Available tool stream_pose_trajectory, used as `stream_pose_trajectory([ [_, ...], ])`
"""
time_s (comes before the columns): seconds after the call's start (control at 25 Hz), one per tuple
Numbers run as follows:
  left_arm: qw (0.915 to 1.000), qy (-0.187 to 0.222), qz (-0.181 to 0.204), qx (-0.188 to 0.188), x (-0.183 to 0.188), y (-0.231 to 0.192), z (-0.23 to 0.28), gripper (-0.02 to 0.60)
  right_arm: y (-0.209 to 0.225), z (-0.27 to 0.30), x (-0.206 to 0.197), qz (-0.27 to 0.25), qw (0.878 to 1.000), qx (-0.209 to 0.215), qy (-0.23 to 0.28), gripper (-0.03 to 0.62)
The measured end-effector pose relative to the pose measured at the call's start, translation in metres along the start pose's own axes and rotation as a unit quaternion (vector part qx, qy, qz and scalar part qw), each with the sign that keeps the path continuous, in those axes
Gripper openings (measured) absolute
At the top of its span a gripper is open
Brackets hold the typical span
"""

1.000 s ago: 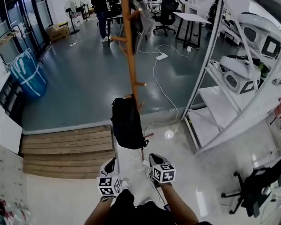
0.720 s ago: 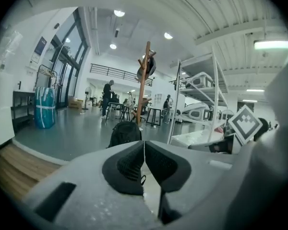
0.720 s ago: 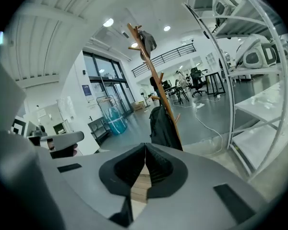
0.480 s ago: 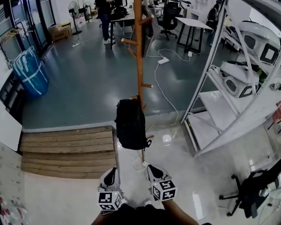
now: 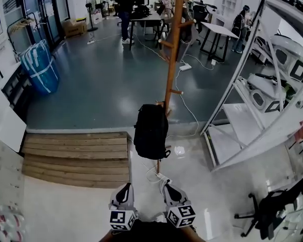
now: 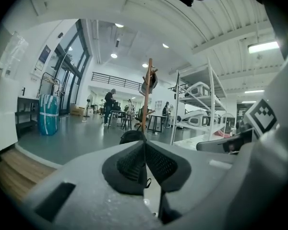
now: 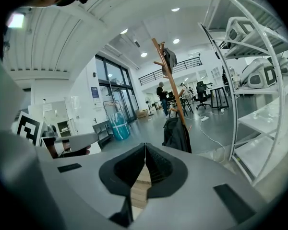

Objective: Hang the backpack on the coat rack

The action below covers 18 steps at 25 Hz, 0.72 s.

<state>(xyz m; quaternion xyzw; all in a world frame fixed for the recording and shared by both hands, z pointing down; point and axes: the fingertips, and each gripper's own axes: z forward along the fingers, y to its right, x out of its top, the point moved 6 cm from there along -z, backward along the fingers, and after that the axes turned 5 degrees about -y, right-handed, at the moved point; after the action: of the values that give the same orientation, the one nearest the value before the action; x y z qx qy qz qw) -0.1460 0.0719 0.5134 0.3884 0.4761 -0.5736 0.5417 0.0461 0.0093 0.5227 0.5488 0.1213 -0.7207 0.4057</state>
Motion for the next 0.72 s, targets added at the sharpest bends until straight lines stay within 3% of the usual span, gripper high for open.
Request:
stream_pose_trajectory([
  [0.72, 0.9998, -0.006, 0.002, -0.019, -0.012, 0.001, -0.018, 0.023, -0.021, -0.003, -0.009, -0.006, 1.000, 0.005, 0.004, 0.012],
])
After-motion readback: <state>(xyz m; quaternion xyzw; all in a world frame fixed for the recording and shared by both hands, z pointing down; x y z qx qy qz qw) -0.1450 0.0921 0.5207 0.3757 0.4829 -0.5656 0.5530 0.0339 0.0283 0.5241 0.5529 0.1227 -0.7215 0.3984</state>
